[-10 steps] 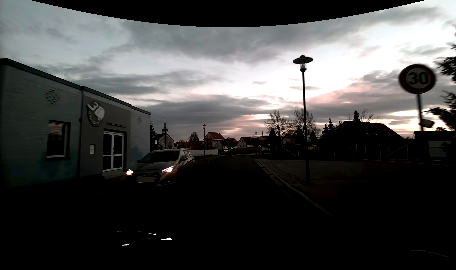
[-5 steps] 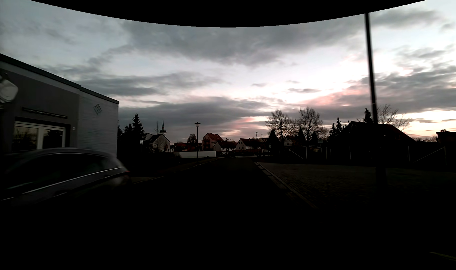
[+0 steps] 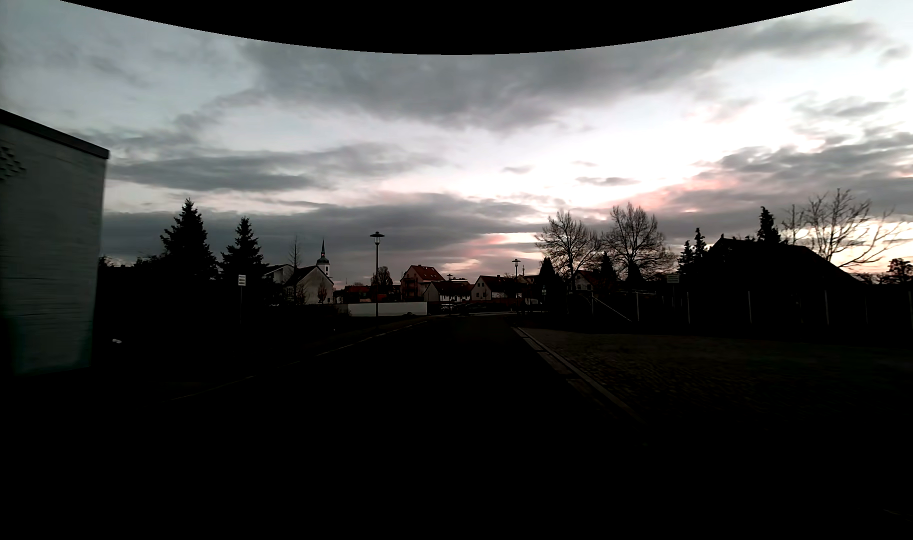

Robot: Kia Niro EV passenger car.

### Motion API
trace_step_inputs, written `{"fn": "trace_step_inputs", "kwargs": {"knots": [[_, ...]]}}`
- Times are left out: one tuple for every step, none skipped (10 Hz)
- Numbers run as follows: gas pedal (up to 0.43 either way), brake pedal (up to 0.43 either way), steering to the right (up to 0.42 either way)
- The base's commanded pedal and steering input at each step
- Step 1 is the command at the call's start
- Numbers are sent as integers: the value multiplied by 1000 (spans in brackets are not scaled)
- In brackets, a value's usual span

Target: Follow the waypoints while adhering to traffic rules and regulations

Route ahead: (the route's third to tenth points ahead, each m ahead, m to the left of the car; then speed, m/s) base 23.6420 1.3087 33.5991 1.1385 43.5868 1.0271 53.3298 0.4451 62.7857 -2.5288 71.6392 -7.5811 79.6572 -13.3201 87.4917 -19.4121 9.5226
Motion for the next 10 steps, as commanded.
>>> {"fn": "trace_step_inputs", "kwargs": {"knots": [[87, 0, -1], [87, 0, -1], [87, 0, -1], [87, 0, -2], [87, 0, -3], [87, 0, -3], [87, 0, -3], [79, 0, -3], [79, 0, -3], [79, 0, -3]]}}
